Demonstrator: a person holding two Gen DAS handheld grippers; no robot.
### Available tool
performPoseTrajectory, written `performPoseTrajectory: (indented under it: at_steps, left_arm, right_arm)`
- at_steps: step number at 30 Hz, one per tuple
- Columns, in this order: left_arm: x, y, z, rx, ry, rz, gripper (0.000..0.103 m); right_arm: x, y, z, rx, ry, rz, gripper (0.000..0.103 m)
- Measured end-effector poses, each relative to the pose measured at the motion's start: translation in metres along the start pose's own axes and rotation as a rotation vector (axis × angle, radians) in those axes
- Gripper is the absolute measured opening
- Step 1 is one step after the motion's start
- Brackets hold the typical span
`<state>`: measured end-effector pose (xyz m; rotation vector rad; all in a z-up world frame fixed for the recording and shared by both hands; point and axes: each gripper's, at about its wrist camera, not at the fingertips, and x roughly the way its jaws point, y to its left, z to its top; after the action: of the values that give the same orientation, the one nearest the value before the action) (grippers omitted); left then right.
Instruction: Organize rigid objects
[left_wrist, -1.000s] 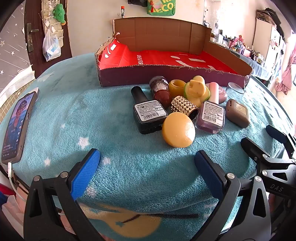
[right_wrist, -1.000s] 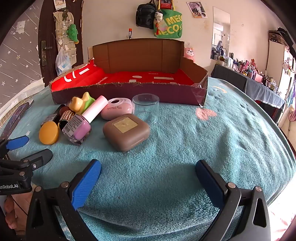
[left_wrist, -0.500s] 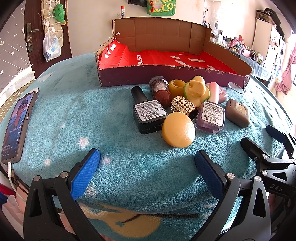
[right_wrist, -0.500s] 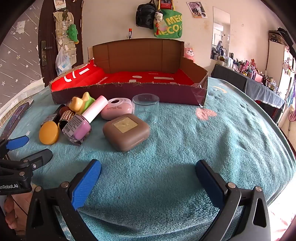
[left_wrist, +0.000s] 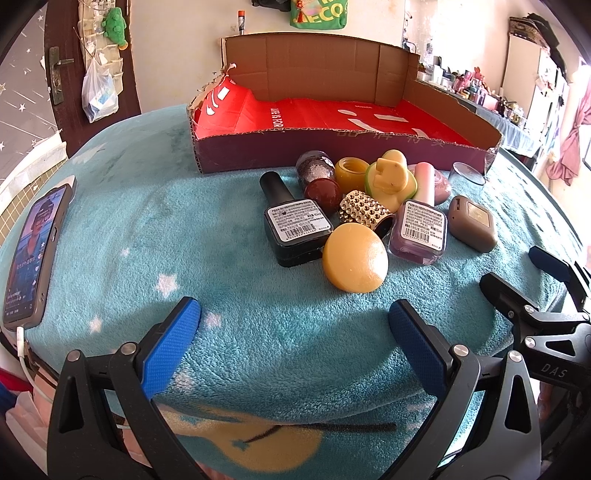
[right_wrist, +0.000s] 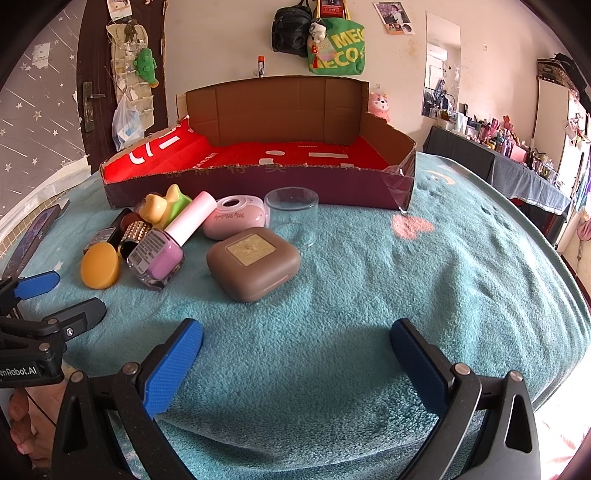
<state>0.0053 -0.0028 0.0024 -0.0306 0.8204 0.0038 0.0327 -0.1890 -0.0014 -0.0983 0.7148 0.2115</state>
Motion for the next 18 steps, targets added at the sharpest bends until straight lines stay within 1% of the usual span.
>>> performPoseTrajectory:
  at_steps: [4,7,9,13,14,18]
  left_arm:
    - [-0.003,0.004,-0.002,0.000,-0.002,-0.006,0.103]
    - [-0.005,0.006,-0.001,-0.009,-0.002,-0.025,0.103]
    - [-0.008,0.010,0.001,-0.013,-0.008,-0.041,0.102]
    - [-0.009,0.013,0.004,-0.004,-0.019,-0.030,0.090]
    - [-0.007,0.014,0.005,-0.005,-0.012,-0.047,0.088]
    - [-0.008,0.009,0.006,0.005,-0.011,-0.063,0.082]
  right_arm:
    - [0.000,-0.002,0.002,-0.001,0.004,0.009,0.103]
    - [-0.001,-0.003,0.003,-0.007,0.004,0.014,0.103]
    - [-0.002,-0.003,0.004,-0.013,0.002,0.019,0.101]
    - [-0.001,-0.002,0.010,-0.020,0.000,0.034,0.095]
    - [0.000,-0.002,0.011,-0.020,0.000,0.039,0.093]
    - [0.004,0.000,0.016,-0.026,0.002,0.044,0.090]
